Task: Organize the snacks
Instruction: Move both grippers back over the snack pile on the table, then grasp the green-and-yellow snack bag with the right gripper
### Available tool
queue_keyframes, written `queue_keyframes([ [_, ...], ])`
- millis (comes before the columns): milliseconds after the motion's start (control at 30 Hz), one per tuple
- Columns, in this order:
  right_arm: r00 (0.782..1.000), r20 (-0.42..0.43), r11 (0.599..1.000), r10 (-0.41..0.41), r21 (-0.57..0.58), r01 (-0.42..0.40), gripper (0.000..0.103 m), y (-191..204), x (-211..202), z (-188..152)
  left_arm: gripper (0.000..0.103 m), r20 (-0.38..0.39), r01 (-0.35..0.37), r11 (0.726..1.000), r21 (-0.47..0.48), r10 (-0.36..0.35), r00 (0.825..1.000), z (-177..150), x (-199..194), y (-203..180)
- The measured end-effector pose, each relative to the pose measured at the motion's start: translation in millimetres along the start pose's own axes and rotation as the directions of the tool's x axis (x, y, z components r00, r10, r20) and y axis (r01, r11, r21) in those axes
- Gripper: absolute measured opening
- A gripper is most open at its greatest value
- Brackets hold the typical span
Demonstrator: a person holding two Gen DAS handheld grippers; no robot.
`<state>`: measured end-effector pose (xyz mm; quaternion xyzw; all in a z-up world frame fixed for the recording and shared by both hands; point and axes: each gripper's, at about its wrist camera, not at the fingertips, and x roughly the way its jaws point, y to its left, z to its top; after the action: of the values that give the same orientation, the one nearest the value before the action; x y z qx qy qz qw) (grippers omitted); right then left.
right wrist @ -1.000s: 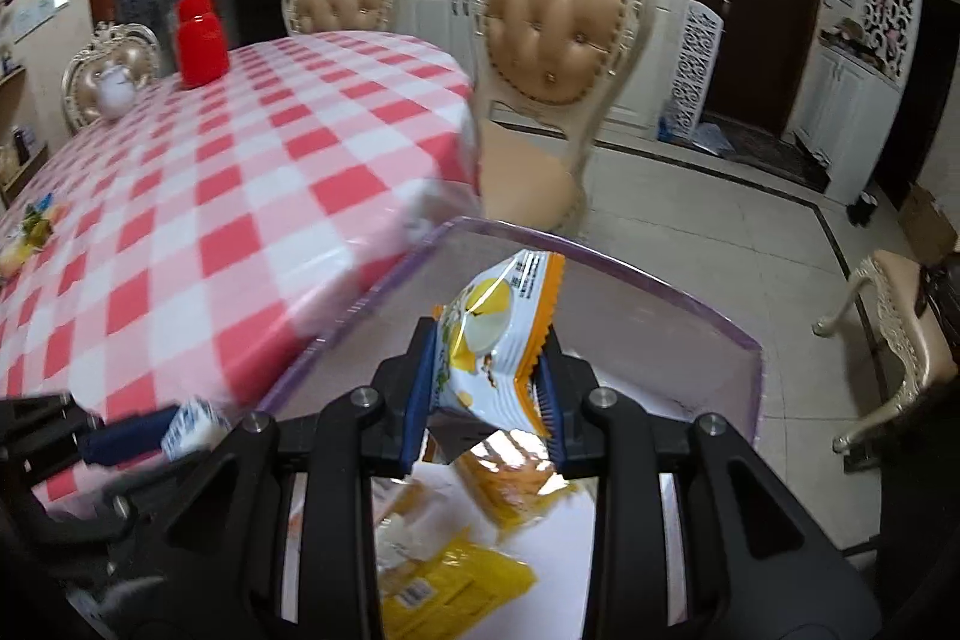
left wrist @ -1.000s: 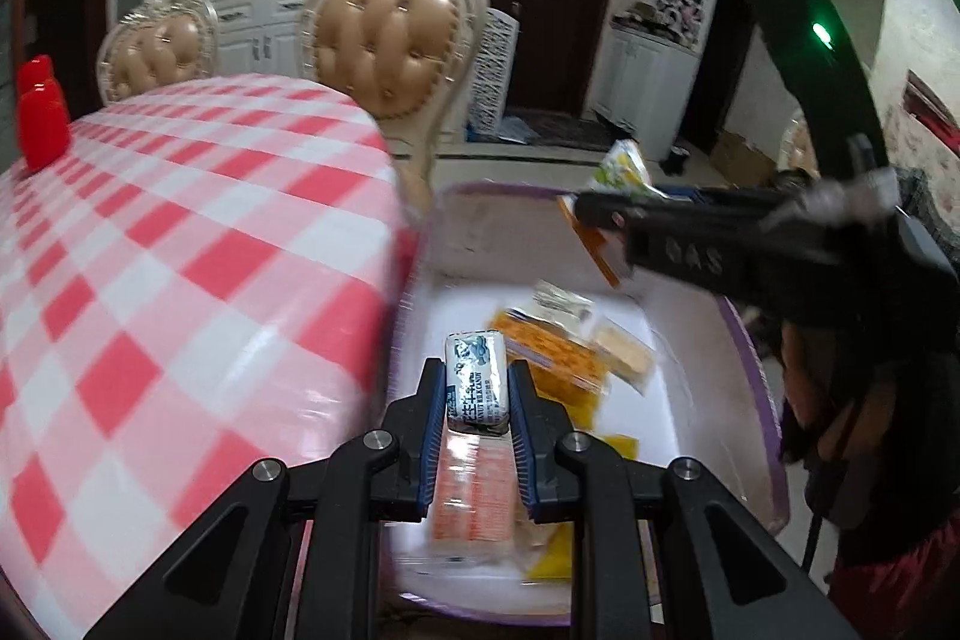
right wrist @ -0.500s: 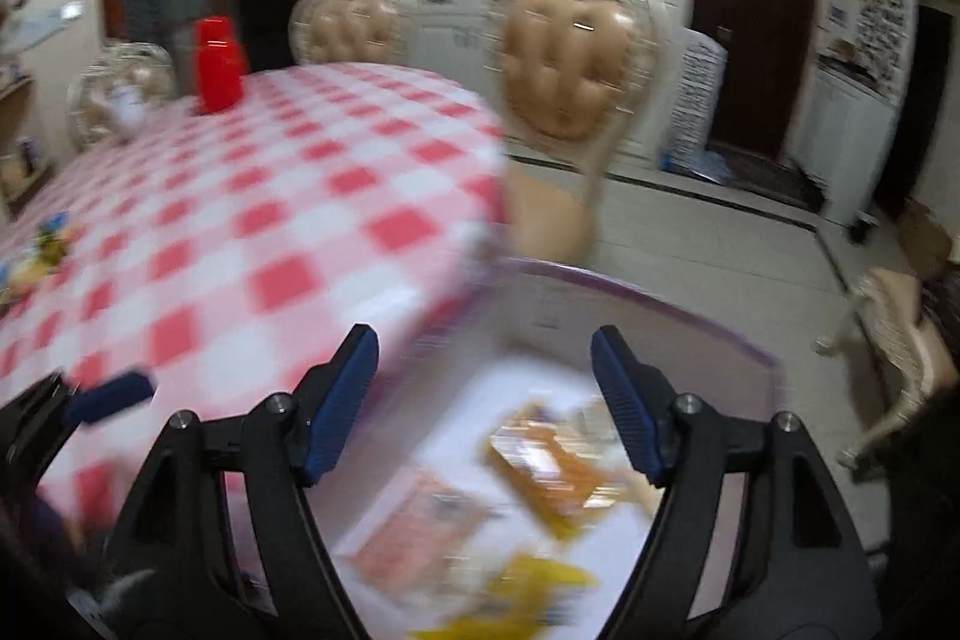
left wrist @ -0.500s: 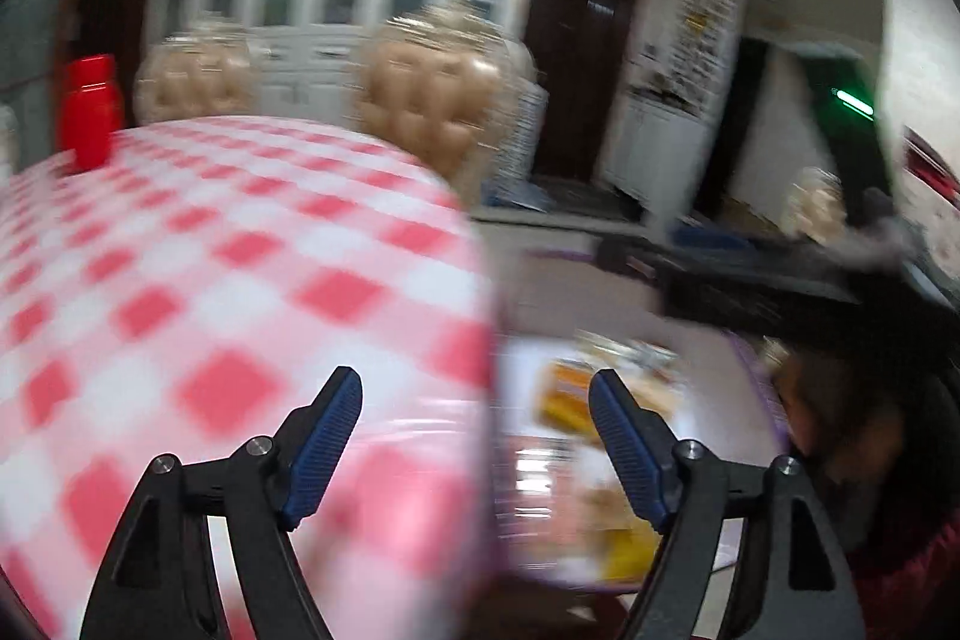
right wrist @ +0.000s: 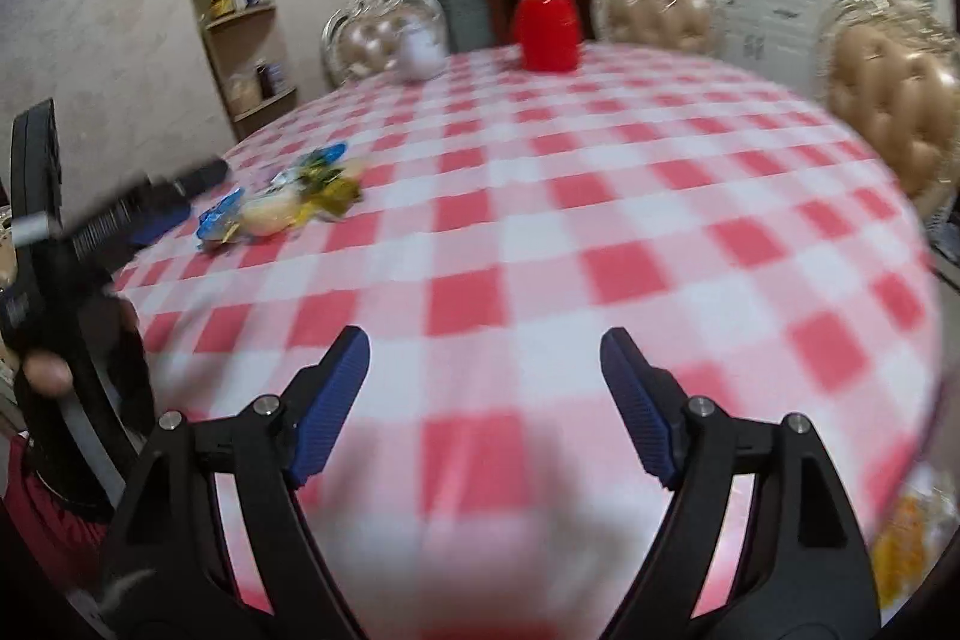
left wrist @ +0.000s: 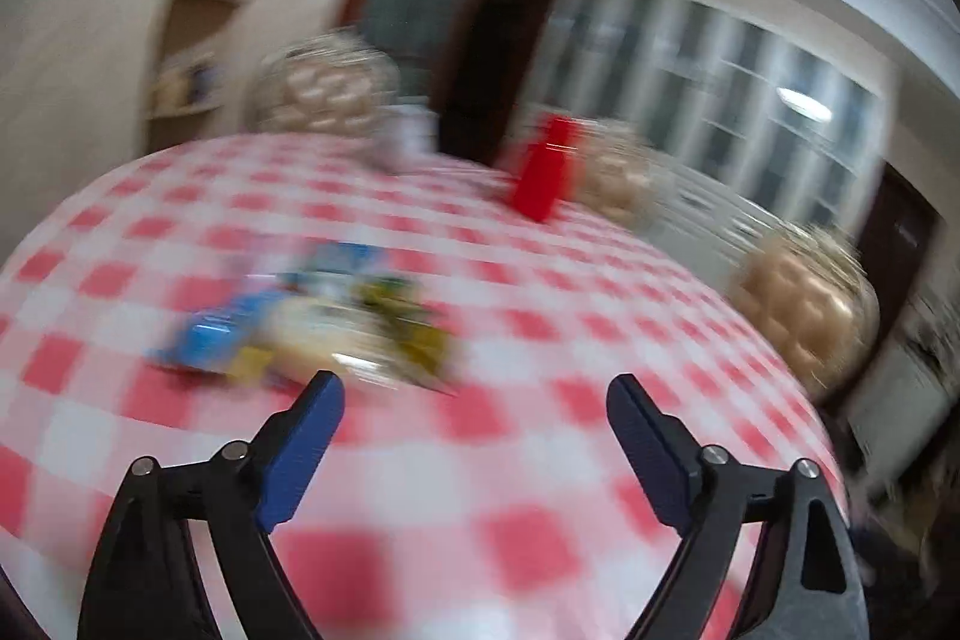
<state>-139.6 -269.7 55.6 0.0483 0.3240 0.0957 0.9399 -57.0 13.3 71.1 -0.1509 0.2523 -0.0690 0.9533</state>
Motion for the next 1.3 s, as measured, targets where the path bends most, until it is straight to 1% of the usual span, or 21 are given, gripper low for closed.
queue_keyframes([
  [33,0.999,-0.029,1.0,0.021,0.008,-0.021,0.082,5.9,16.4,3.9,0.09,0.005,-0.052,0.998,-0.044,0.053,0.999,8.6,8.1,21.6],
  [100,0.995,-0.077,0.997,0.071,0.035,-0.068,0.082,18.4,53.2,15.5,0.09,0.013,-0.128,0.986,-0.111,0.13,0.991,19.2,19.2,53.1],
  [167,0.991,-0.105,0.995,0.087,0.05,-0.082,0.082,27.9,81.1,26.7,0.09,0.007,-0.196,0.958,-0.209,0.202,0.979,29.7,29.3,87.9],
  [200,0.989,-0.11,0.994,0.101,0.056,-0.095,0.082,37.6,100.1,36.7,0.09,0.019,-0.212,0.943,-0.256,0.224,0.974,33.0,30.1,102.8],
  [233,0.989,-0.11,0.994,0.104,0.055,-0.098,0.082,44.9,113.1,44.7,0.09,0.039,-0.236,0.922,-0.306,0.259,0.965,37.5,30.1,117.4],
  [300,0.985,-0.128,0.993,0.116,0.05,-0.11,0.082,58.9,133.0,58.2,0.09,0.061,-0.272,0.903,-0.331,0.309,0.949,42.5,30.1,132.3],
  [333,0.98,-0.14,0.989,0.144,0.055,-0.138,0.082,68.4,148.4,68.3,0.09,0.07,-0.297,0.897,-0.328,0.337,0.939,45.8,31.9,138.8],
  [400,0.972,-0.144,0.982,0.185,0.076,-0.176,0.082,79.0,167.8,85.0,0.09,0.07,-0.326,0.892,-0.314,0.364,0.929,48.6,33.8,147.9],
  [433,0.971,-0.142,0.979,0.193,0.089,-0.182,0.082,83.6,177.4,92.0,0.09,0.059,-0.337,0.891,-0.304,0.371,0.927,49.8,40.3,150.9],
  [567,0.967,-0.15,0.975,0.204,0.116,-0.188,0.081,99.6,211.4,109.8,0.09,-0.013,-0.335,0.898,-0.284,0.346,0.938,46.8,57.3,155.3],
  [600,0.97,-0.164,0.982,0.177,0.095,-0.163,0.078,106.2,220.8,112.0,0.09,-0.021,-0.327,0.903,-0.278,0.335,0.942,45.2,57.6,152.4],
  [633,0.974,-0.178,0.989,0.138,0.069,-0.128,0.072,112.3,229.0,113.2,0.09,-0.022,-0.321,0.91,-0.262,0.327,0.945,44.5,58.2,150.0],
  [667,0.975,-0.186,0.992,0.119,0.057,-0.11,0.069,114.5,233.2,113.9,0.09,-0.017,-0.322,0.914,-0.248,0.329,0.944,44.2,56.1,143.3],
  [700,0.973,-0.202,0.993,0.112,0.048,-0.105,0.064,117.5,239.9,114.1,0.09,-0.009,-0.324,0.918,-0.229,0.33,0.944,44.4,55.6,139.4],
  [733,0.968,-0.225,0.994,0.113,0.037,-0.107,0.062,121.1,246.2,114.6,0.09,-0.003,-0.322,0.923,-0.21,0.328,0.945,44.7,55.0,135.2],
  [800,0.973,-0.221,0.997,0.073,-0.021,-0.079,0.062,127.3,245.9,114.6,0.09,-0.001,-0.314,0.932,-0.182,0.32,0.948,44.4,53.5,129.1],
  [833,0.973,-0.225,0.995,0.052,-0.069,-0.069,0.057,133.0,245.2,112.0,0.09,-0.003,-0.31,0.935,-0.172,0.314,0.949,44.0,53.9,127.2],
  [933,0.973,-0.216,0.989,0.076,-0.107,-0.101,0.04,135.6,238.0,107.7,0.09,-0.025,-0.303,0.938,-0.167,0.303,0.953,42.5,56.2,126.6],
  [1033,0.979,-0.195,0.986,0.058,-0.14,-0.086,0.037,130.4,225.2,102.3,0.09,-0.049,-0.306,0.936,-0.173,0.302,0.952,40.6,59.4,129.2],
  [1167,0.979,-0.184,0.99,0.084,-0.098,-0.103,0.037,112.3,210.5,97.5,0.09,-0.057,-0.319,0.934,-0.16,0.314,0.948,37.6,60.8,128.3],
  [1300,0.983,-0.142,0.993,0.116,-0.008,-0.119,0.037,78.9,186.4,94.6,0.09,-0.08,-0.31,0.941,-0.134,0.302,0.95,34.5,65.7,124.2],
])
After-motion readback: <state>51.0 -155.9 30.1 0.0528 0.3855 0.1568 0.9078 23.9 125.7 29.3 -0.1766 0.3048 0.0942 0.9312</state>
